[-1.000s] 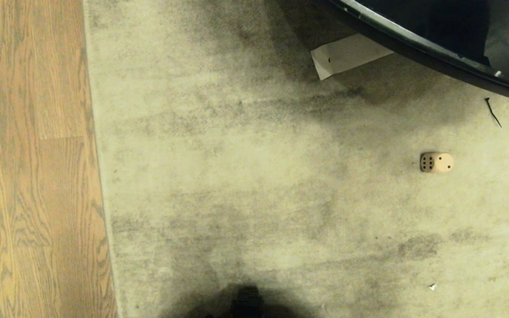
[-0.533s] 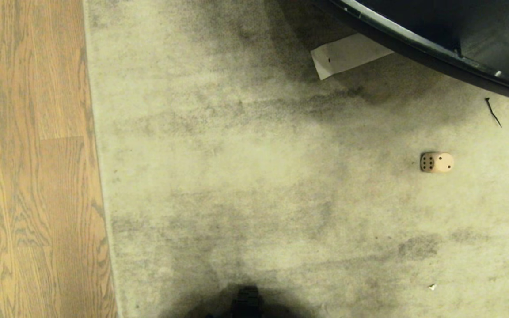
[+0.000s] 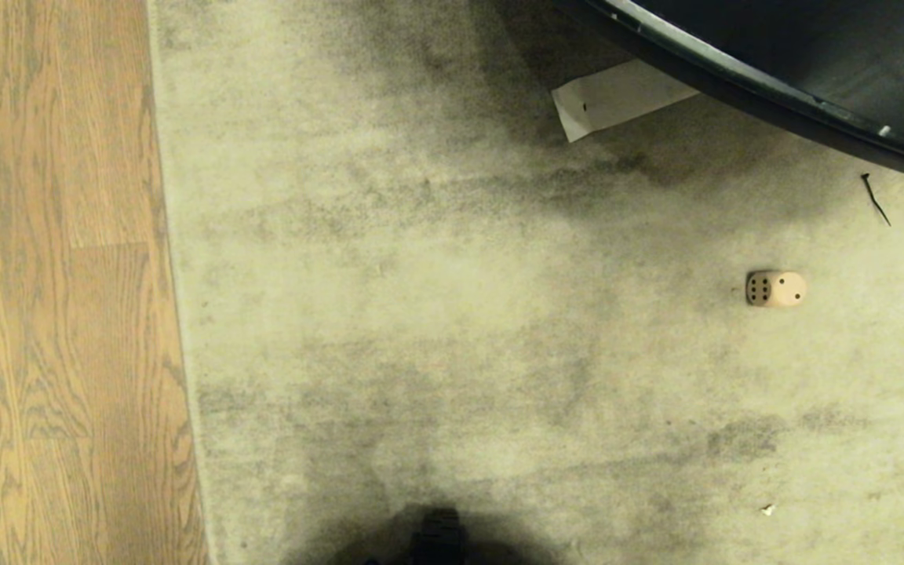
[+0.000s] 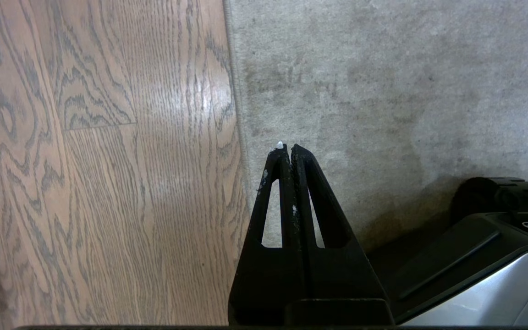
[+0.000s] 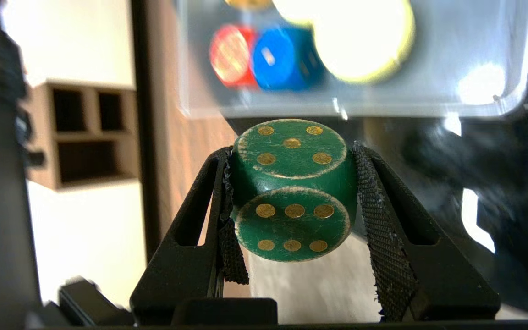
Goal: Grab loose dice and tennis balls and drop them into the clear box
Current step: Put the toys in the box
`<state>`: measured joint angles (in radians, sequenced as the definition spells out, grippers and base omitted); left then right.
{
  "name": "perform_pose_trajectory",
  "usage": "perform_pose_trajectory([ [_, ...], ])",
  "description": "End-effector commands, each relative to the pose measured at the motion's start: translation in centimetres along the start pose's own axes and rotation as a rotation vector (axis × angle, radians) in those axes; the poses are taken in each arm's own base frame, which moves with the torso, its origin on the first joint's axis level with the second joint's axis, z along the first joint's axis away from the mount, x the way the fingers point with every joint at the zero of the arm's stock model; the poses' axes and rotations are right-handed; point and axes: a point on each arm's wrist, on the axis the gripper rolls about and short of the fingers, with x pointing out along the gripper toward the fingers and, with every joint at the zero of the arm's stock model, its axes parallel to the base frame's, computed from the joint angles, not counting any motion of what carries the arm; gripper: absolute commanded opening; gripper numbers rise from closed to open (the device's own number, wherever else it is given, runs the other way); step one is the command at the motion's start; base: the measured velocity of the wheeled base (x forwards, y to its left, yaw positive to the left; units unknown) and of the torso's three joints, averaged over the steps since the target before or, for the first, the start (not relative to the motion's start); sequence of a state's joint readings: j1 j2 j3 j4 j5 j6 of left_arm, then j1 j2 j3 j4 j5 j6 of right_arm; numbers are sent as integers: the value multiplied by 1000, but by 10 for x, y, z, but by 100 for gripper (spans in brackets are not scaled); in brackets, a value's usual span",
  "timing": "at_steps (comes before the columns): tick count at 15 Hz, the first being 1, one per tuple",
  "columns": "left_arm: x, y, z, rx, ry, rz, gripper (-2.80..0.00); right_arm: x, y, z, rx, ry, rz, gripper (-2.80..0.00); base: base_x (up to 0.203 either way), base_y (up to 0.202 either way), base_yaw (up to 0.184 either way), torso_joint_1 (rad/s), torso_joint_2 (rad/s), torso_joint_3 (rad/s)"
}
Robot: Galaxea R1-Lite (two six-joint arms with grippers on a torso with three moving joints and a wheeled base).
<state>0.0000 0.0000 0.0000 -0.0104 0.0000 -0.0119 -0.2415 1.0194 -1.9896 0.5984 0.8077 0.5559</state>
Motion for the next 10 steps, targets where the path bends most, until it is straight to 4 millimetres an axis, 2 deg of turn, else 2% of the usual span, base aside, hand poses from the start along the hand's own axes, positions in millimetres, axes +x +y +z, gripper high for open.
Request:
perform_pose_trajectory([
  [1, 0, 0, -1, 0, 3, 0, -280, 1, 1, 2, 37, -14, 6, -280, 0, 0, 0, 0, 0, 0],
  [3, 0, 0, -1, 0, 3, 0, -280, 4, -2, 5, 51, -35, -12, -280, 0, 0, 0, 0, 0, 0],
  [10, 0, 0, -1, 0, 3, 0, -280, 38, -38, 22, 5, -125, -97, -280, 0, 0, 0, 0, 0, 0],
])
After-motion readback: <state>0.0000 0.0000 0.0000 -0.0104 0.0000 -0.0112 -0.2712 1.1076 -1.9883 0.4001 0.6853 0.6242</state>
